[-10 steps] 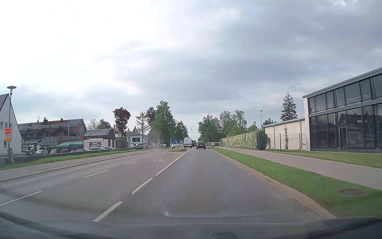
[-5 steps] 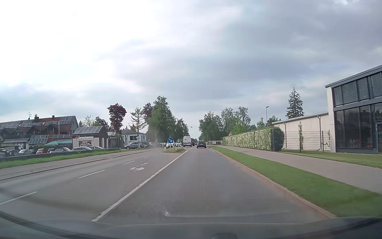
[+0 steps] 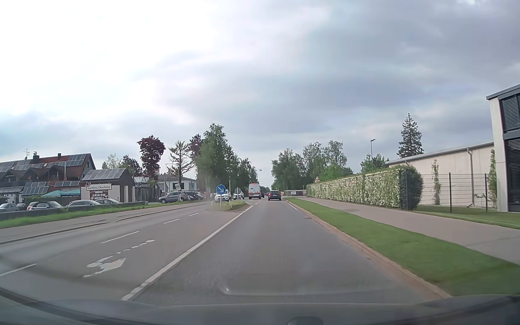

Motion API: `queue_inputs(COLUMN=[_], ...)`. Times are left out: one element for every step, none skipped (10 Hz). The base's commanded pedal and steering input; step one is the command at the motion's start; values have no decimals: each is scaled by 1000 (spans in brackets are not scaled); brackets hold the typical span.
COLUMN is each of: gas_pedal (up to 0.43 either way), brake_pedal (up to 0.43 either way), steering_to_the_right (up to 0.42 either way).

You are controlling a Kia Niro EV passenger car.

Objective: Follow the waypoints while adhering to traffic rules and regulations

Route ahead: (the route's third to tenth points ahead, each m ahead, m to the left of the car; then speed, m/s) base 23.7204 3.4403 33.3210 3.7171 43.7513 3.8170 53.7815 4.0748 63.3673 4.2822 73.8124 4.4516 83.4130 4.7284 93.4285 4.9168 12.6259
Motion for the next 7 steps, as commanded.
queue_inputs(gas_pedal=[138,138,138,130,130,130,130], brake_pedal=[0,0,0,0,0,0,0], steering_to_the_right=[-4,-4,-4,-4,-4,-4,-4])
